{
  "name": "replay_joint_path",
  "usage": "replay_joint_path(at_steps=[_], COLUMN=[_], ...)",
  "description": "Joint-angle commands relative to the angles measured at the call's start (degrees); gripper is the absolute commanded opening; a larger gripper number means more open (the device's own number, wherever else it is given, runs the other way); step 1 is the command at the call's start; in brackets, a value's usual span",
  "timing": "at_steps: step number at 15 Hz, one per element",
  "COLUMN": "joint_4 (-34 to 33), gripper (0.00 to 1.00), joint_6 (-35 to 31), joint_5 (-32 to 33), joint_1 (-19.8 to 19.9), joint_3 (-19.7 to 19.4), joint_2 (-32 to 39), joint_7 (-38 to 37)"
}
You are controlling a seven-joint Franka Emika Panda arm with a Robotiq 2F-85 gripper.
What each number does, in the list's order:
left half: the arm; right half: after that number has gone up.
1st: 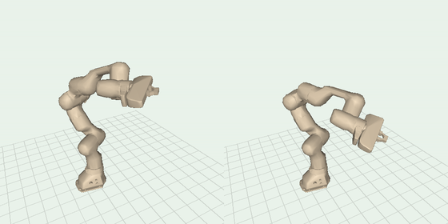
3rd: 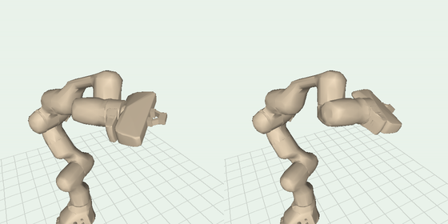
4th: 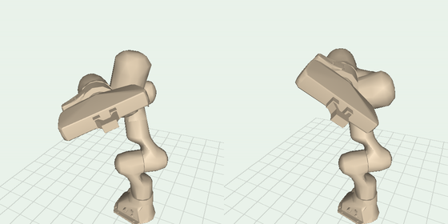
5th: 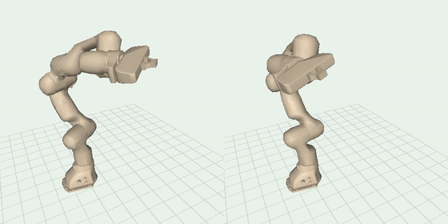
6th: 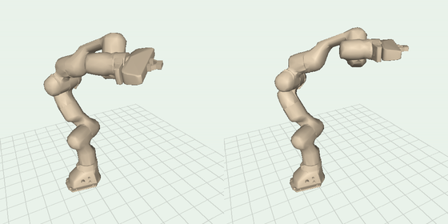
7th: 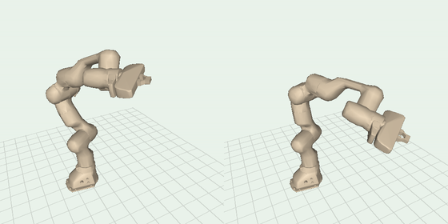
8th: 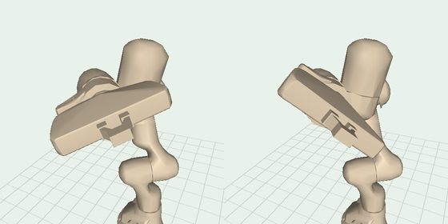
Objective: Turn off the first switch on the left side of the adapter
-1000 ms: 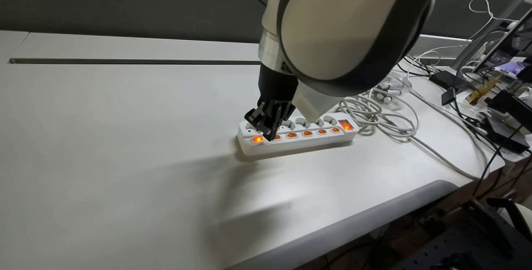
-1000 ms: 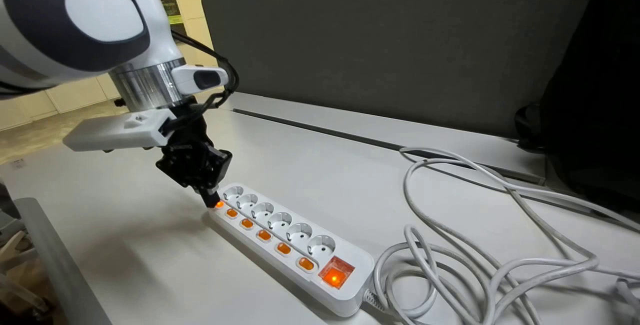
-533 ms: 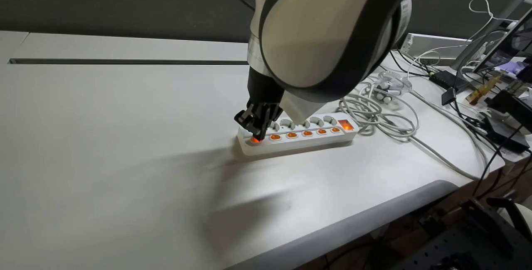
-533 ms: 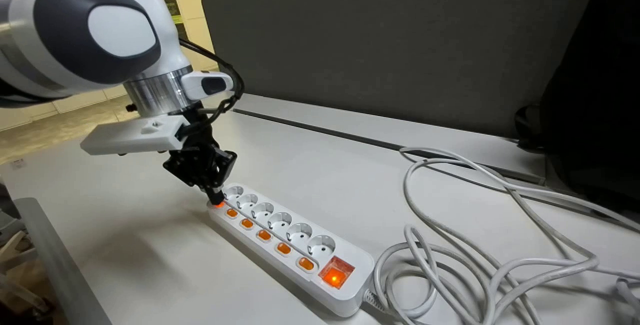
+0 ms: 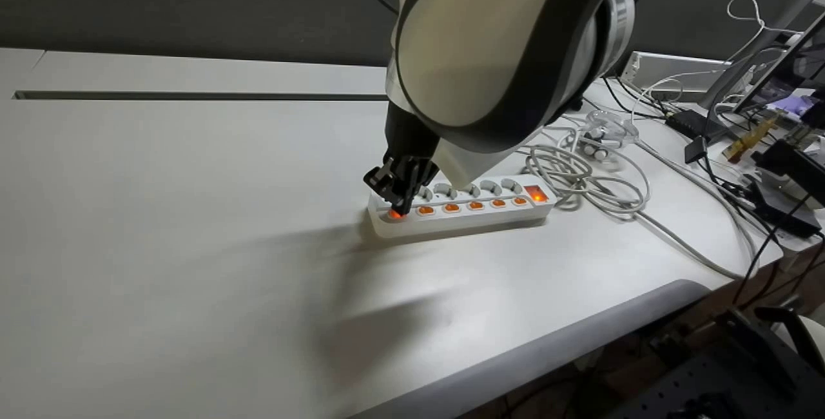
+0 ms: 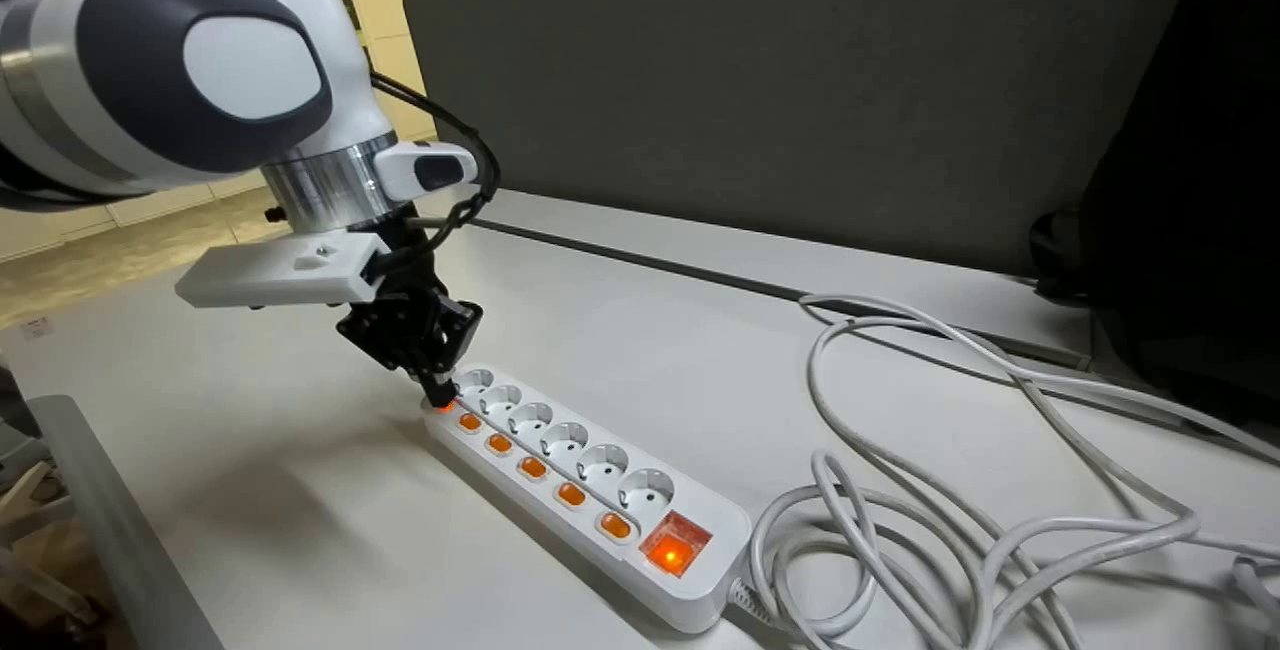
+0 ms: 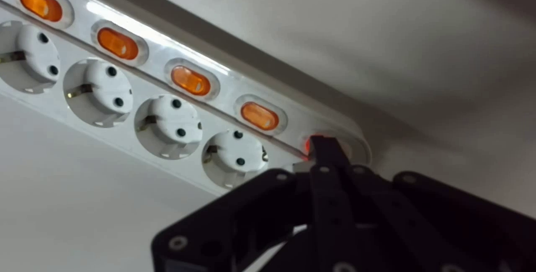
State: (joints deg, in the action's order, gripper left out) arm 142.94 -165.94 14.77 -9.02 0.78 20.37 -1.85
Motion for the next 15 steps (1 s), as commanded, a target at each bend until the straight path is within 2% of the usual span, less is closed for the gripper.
replay_joint_path(at_steps=[1, 5, 8, 11, 13, 15], joint_4=[-0.3, -0.4, -2.3, -4.5, -5.3, -7.4], gripper=[0.0, 0.0, 0.0, 0.0, 0.0, 0.0], joint_6=[-2.3, -3.7, -2.2, 2.8, 8.8, 15.3], joint_5=[-3.2, -11.8, -24.8, -32.6, -35.7, -36.2], joint_1=[3.9, 13.2, 26.8, 39.1, 41.1, 38.2], joint_3=[0.9, 6.8, 19.8, 27.6, 27.0, 22.6], joint_2=[3.1, 4.8, 7.9, 10.8, 11.1, 10.3], joint_7=[4.6, 13.9, 28.5, 41.0, 45.4, 44.8])
